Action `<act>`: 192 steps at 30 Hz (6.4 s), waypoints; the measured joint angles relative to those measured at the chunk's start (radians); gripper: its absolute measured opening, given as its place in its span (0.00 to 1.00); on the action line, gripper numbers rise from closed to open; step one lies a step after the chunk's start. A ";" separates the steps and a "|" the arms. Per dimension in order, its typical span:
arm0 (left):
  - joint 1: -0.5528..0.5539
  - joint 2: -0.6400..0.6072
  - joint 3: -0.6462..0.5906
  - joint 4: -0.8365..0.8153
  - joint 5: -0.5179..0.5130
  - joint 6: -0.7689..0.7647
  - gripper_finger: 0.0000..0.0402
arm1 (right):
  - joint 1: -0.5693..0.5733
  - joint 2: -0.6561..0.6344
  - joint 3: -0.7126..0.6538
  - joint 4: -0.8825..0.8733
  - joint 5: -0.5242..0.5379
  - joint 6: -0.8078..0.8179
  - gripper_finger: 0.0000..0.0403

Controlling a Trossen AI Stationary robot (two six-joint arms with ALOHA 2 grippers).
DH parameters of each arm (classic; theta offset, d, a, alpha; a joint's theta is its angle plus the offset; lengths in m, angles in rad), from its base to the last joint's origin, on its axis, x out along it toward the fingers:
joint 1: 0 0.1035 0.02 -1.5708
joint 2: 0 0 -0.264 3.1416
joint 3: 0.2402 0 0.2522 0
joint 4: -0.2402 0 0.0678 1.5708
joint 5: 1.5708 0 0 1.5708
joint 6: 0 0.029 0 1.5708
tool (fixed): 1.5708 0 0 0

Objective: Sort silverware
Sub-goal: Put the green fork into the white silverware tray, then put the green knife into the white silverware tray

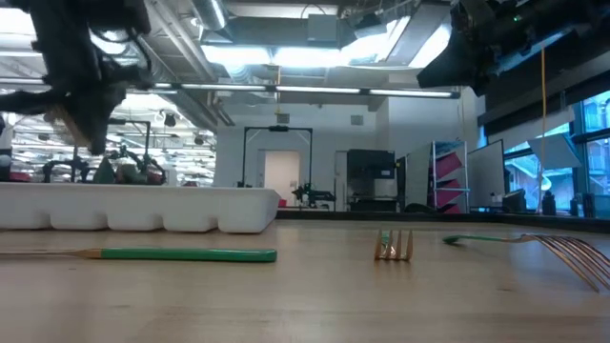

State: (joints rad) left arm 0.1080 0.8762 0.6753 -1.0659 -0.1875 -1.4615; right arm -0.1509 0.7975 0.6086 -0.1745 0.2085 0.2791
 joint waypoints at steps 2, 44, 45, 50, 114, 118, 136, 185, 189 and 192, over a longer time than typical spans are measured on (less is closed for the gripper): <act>-0.010 0.007 -0.028 0.001 0.000 -0.029 0.02 | 0.000 0.000 0.000 0.000 0.000 0.001 0.20; -0.031 0.258 -0.096 0.038 0.009 -0.148 0.08 | 0.000 0.000 0.000 -0.007 0.011 -0.002 0.20; -0.031 0.258 -0.096 0.038 0.010 -0.149 0.08 | 0.000 0.000 0.000 -0.007 0.009 -0.002 0.20; -0.031 0.250 -0.095 0.038 -0.019 -0.133 0.08 | 0.000 0.000 0.000 -0.007 0.008 -0.002 0.20; -0.920 0.490 0.076 0.539 0.091 -0.650 0.15 | 0.000 -0.013 0.001 0.002 -0.286 0.053 0.20; -0.920 0.506 0.076 0.534 0.099 -0.652 0.24 | 0.000 -0.051 0.001 0.004 -0.306 0.020 0.20; -0.920 0.507 0.076 0.524 0.100 -0.737 0.28 | 0.000 -0.120 0.001 -0.011 -0.306 -0.105 0.20; -0.919 0.507 0.076 0.475 0.099 -0.806 0.28 | 0.000 -0.114 0.001 -0.038 -0.330 -0.101 0.20; -0.919 0.507 0.076 0.471 0.099 -0.821 0.28 | 0.000 -0.114 0.001 -0.038 -0.330 -0.101 0.20; -0.919 0.520 0.076 0.492 0.099 -0.831 0.28 | 0.000 -0.114 0.001 -0.038 -0.330 -0.101 0.20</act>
State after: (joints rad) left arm -0.8108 1.3961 0.7513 -0.5744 -0.0885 -2.2921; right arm -0.1509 0.6830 0.6094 -0.2123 -0.1211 0.1780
